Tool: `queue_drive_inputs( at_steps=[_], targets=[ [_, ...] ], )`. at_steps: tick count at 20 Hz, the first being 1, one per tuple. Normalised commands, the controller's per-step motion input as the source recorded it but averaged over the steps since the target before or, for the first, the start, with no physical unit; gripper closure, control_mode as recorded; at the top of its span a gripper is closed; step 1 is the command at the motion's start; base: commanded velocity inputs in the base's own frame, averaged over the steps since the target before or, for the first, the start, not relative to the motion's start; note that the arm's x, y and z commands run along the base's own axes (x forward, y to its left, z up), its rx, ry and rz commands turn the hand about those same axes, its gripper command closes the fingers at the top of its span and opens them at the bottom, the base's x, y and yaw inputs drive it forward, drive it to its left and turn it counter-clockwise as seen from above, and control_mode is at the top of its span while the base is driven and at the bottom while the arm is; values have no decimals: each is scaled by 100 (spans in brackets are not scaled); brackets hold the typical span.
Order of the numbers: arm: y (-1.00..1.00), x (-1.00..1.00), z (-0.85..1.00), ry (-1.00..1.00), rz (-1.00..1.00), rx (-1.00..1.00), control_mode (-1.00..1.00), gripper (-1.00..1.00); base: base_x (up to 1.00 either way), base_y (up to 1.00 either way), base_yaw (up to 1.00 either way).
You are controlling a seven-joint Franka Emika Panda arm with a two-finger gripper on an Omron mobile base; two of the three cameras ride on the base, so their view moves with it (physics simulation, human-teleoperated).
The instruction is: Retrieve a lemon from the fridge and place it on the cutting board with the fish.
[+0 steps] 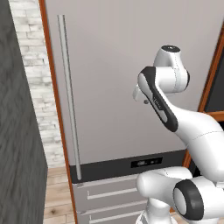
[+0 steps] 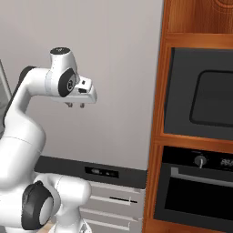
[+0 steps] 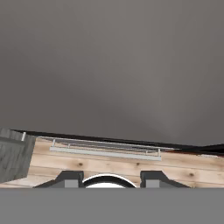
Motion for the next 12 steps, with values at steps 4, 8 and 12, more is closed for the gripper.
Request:
queue_drive_inputs(
  at_steps=[4,8,12],
  targets=[
    [0,0,0,0,0,0,100,-100,0,0,0],
    [0,0,0,0,0,0,100,-100,0,0,0],
    [0,0,0,0,0,0,100,-100,-4,1,-1]
  ],
)
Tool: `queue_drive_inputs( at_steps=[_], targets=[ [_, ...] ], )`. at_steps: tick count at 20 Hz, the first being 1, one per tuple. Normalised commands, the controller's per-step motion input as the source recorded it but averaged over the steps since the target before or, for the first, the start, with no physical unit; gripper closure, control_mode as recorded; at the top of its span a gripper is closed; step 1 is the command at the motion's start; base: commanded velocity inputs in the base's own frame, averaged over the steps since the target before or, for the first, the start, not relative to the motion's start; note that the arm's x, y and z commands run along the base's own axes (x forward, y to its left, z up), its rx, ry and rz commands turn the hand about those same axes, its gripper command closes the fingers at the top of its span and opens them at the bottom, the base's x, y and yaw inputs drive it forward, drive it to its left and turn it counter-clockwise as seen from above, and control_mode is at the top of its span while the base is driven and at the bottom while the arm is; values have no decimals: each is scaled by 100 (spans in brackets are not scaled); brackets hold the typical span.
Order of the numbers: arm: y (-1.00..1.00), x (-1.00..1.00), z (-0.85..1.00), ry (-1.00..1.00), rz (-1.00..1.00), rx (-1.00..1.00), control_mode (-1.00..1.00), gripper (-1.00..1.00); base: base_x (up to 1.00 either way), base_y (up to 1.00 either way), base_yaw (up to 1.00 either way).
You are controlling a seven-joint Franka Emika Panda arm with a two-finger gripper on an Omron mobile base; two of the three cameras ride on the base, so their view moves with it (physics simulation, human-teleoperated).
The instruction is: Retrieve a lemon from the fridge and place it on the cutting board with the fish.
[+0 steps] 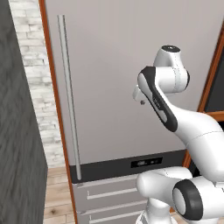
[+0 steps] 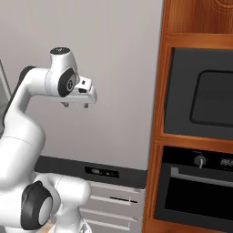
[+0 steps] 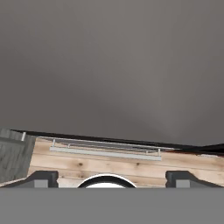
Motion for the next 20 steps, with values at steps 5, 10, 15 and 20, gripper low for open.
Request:
queue_drive_inputs(
  at_steps=[5,10,15,20],
  targets=[
    [0,0,0,0,0,0,100,-100,-42,9,-7],
    [0,0,0,0,0,0,100,-100,-66,28,-9],
    [0,0,0,0,0,0,100,-100,-53,40,-11],
    [0,0,0,0,0,0,100,-100,-25,52,-10]
  ],
)
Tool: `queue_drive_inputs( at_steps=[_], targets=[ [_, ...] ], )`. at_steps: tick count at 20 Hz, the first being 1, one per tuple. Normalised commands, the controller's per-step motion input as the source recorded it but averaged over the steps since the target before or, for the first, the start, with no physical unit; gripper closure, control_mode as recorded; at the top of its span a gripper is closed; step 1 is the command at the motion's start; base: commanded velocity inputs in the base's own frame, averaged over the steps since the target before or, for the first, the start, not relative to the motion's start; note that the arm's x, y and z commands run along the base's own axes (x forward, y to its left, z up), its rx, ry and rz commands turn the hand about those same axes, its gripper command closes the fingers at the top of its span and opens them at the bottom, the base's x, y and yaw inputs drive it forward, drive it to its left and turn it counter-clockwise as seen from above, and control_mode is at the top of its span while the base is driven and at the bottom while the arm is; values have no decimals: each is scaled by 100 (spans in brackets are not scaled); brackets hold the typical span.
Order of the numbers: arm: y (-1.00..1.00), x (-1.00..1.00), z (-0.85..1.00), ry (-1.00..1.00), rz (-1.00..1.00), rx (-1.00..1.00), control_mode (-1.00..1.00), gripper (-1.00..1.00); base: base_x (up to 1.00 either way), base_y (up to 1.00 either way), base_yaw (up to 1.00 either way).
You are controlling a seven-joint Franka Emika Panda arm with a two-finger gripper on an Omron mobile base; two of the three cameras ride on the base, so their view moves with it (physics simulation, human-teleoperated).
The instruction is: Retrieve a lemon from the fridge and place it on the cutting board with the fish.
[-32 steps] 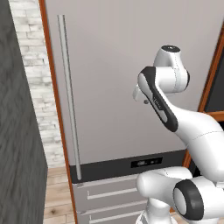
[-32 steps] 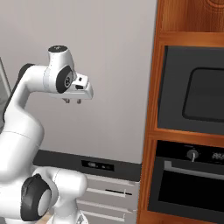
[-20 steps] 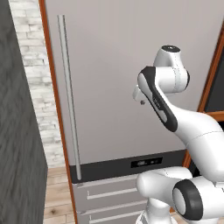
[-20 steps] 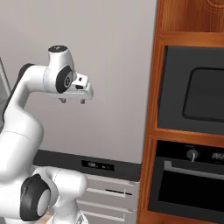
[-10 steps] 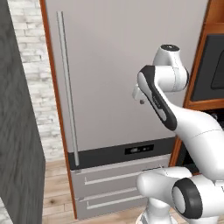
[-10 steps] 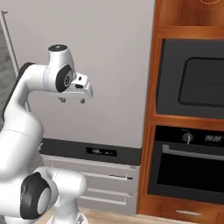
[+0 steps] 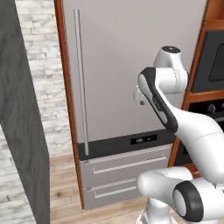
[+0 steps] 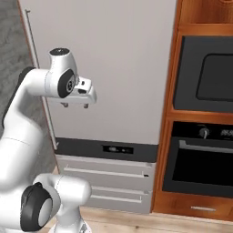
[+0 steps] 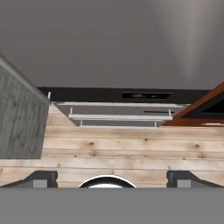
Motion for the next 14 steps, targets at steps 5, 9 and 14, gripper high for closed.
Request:
queue_drive_inputs(
  at_steps=[5,9,14],
  targets=[
    [0,0,0,0,0,0,100,-100,-9,60,-5],
    [0,0,0,0,0,0,100,-100,-28,19,-15],
    [0,0,0,0,0,0,100,-100,-28,19,-19]
  ],
)
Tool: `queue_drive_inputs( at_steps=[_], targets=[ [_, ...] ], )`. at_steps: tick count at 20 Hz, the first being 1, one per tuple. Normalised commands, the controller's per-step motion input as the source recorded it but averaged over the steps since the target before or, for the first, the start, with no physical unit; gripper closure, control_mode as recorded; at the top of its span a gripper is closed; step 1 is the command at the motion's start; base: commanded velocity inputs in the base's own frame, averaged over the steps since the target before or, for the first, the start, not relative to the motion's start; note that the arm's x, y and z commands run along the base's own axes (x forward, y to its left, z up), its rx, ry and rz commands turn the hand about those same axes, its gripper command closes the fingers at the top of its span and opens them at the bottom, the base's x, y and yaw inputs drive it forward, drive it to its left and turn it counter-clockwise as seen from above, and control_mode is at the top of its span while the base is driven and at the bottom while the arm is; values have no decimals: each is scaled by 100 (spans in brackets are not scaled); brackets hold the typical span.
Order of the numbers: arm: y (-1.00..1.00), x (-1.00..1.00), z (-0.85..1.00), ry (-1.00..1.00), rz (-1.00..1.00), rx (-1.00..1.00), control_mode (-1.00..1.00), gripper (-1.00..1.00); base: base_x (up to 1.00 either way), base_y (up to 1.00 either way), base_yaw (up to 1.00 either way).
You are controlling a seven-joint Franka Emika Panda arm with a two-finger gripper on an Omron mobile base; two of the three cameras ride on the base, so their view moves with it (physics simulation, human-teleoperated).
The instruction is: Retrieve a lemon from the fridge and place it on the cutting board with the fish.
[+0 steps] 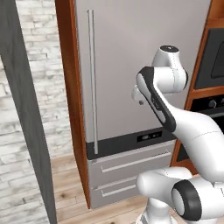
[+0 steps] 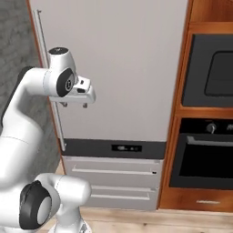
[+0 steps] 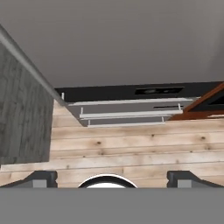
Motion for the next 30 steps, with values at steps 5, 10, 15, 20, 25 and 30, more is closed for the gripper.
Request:
queue_drive_inputs(
  at_steps=[5,10,15,20,25,30],
  targets=[
    [0,0,0,0,0,0,100,-100,-32,44,-19],
    [0,0,0,0,0,0,100,-100,-38,36,-23],
    [0,0,0,0,0,0,100,-100,-40,30,-25],
    [0,0,0,0,0,0,100,-100,-52,47,-26],
    [0,0,0,0,0,0,100,-100,-22,61,-12],
    [0,0,0,0,0,0,100,-100,-1,57,-2]
  ],
)
